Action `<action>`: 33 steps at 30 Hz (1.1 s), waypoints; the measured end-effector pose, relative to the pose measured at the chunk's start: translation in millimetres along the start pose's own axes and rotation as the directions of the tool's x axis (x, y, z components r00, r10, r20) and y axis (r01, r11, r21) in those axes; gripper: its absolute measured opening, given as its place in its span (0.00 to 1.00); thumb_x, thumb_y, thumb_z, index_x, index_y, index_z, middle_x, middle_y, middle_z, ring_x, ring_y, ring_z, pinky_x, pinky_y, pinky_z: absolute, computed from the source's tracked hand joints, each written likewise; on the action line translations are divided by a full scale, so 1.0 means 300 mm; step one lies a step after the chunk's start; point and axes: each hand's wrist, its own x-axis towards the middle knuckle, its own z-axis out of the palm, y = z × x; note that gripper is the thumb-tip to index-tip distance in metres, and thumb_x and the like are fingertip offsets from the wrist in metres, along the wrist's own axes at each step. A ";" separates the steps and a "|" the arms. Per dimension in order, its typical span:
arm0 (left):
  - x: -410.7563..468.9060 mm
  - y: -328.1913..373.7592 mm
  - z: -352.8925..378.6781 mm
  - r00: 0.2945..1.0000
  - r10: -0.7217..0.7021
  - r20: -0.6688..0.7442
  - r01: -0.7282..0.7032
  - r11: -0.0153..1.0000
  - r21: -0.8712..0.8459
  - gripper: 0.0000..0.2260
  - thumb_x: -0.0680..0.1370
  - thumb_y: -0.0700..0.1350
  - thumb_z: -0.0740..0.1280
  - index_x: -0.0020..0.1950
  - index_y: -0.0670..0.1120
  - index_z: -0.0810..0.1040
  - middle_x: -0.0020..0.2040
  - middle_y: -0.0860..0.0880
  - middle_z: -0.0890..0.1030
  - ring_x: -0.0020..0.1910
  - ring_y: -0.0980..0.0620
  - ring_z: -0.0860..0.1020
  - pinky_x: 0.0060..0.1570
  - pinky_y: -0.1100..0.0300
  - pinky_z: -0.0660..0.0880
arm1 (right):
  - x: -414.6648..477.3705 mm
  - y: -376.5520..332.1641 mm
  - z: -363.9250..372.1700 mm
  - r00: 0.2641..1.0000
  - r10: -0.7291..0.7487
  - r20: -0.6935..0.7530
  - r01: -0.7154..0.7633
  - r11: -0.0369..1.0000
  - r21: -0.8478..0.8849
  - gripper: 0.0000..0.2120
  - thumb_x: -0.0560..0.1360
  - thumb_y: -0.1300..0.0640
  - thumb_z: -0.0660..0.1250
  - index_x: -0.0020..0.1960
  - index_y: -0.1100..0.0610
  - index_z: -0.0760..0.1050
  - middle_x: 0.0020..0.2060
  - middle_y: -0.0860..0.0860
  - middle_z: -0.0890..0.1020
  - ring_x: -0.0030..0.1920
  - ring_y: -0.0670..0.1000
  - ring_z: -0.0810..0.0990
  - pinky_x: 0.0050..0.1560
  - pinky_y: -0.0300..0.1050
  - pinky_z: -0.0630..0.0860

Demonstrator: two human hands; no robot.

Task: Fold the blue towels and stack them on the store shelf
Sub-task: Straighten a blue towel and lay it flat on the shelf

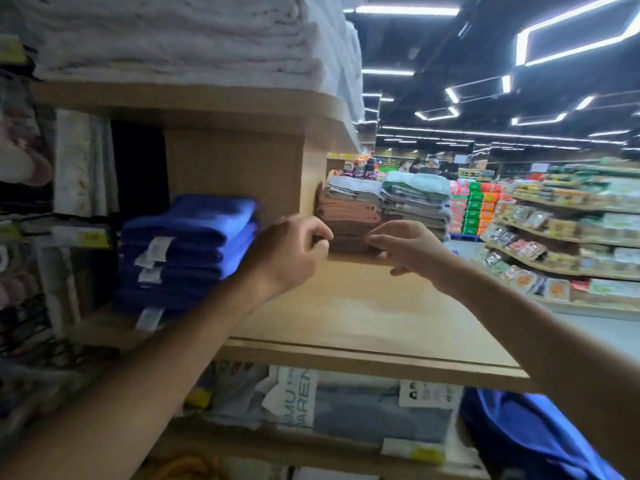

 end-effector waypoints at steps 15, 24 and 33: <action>-0.057 0.276 0.586 0.793 -0.162 0.587 -0.025 0.955 0.297 0.25 0.78 0.67 0.51 0.73 0.61 0.66 0.74 0.55 0.71 0.71 0.50 0.70 0.68 0.44 0.64 | -0.341 0.737 -0.599 0.811 0.458 -0.366 -0.536 0.831 -0.148 0.14 0.77 0.62 0.65 0.61 0.60 0.81 0.44 0.59 0.84 0.34 0.52 0.78 0.28 0.39 0.69; -0.060 0.269 0.585 0.820 -0.131 0.557 -0.043 0.957 0.288 0.24 0.80 0.66 0.53 0.74 0.61 0.67 0.74 0.57 0.71 0.71 0.54 0.69 0.71 0.47 0.64 | -0.301 0.939 -0.547 0.711 0.586 -0.388 -0.679 0.716 -0.163 0.16 0.76 0.62 0.64 0.33 0.57 0.62 0.30 0.54 0.66 0.30 0.53 0.63 0.30 0.43 0.59; -0.061 0.261 0.591 0.832 -0.122 0.541 -0.025 0.967 0.255 0.22 0.79 0.66 0.54 0.72 0.62 0.68 0.72 0.59 0.72 0.70 0.56 0.69 0.70 0.46 0.63 | -0.213 0.851 -0.616 0.821 0.497 -0.282 -0.524 0.852 -0.023 0.03 0.78 0.59 0.65 0.47 0.58 0.73 0.40 0.56 0.77 0.39 0.53 0.83 0.35 0.43 0.68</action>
